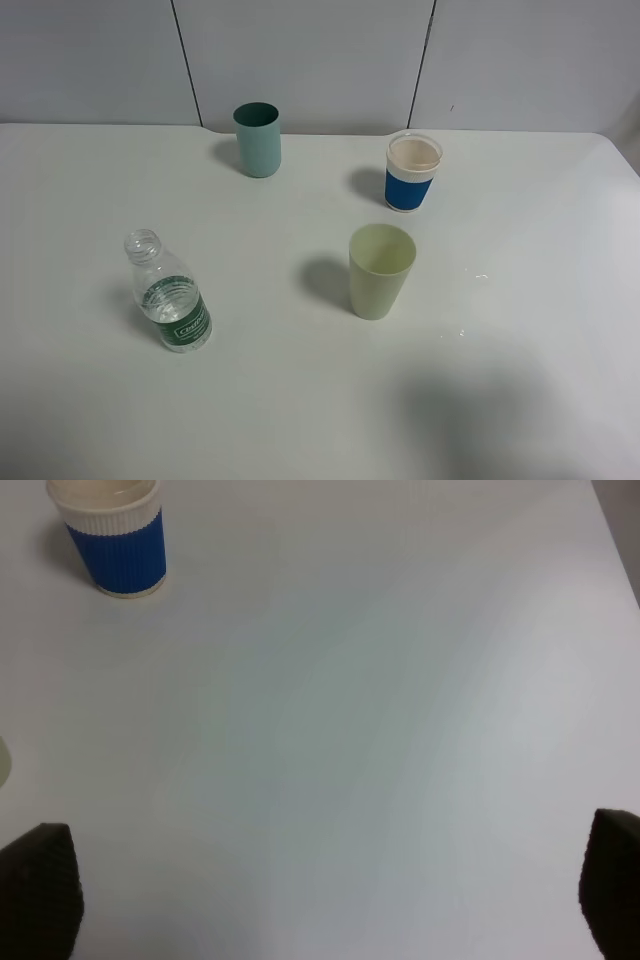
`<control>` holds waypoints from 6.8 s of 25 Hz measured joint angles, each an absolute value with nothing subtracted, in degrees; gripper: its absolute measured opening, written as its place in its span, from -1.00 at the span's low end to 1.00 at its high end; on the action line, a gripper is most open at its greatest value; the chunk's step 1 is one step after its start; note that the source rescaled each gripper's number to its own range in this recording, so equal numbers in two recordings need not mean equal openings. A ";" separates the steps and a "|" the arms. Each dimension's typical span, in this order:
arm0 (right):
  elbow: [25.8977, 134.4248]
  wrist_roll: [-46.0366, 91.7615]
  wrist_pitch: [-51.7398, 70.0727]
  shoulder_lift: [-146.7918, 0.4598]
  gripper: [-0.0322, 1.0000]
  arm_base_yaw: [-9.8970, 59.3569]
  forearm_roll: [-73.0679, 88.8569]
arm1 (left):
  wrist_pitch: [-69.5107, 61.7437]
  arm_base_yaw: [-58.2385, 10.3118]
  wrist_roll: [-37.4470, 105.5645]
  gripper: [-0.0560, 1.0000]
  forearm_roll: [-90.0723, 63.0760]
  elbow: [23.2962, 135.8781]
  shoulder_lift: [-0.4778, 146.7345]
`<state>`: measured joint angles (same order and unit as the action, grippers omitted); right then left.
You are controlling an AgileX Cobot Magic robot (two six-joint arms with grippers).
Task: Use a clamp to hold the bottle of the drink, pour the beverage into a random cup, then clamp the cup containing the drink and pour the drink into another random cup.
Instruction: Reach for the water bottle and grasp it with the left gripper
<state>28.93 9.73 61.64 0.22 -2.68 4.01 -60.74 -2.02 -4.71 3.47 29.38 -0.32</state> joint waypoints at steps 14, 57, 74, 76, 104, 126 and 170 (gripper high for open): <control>28.93 9.73 61.64 0.22 1.00 -2.68 4.01 | -60.74 -2.02 -4.71 1.00 3.47 29.38 -0.32; 28.93 9.73 61.64 0.22 1.00 -2.68 4.06 | -52.49 -18.74 9.15 1.00 9.17 33.60 53.20; 28.93 9.73 61.64 0.22 1.00 -2.68 4.06 | -25.48 -28.37 23.29 1.00 4.59 20.47 58.52; 28.93 9.73 61.64 0.22 1.00 -2.68 4.06 | -22.32 -28.37 23.36 1.00 4.46 18.59 58.57; 28.93 9.73 61.64 0.22 1.00 -2.68 4.06 | 9.89 -28.37 -7.06 1.00 -0.41 9.98 75.12; 28.93 9.73 61.64 0.22 1.00 -2.68 4.06 | 35.30 -28.37 -5.67 1.00 3.69 -0.09 75.65; 28.93 9.73 61.64 0.22 1.00 -2.68 4.06 | 69.34 -28.37 -2.77 1.00 9.37 -0.09 97.83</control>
<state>28.93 9.73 61.64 0.22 -2.68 4.06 69.34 -28.37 -2.77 9.37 -0.09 97.83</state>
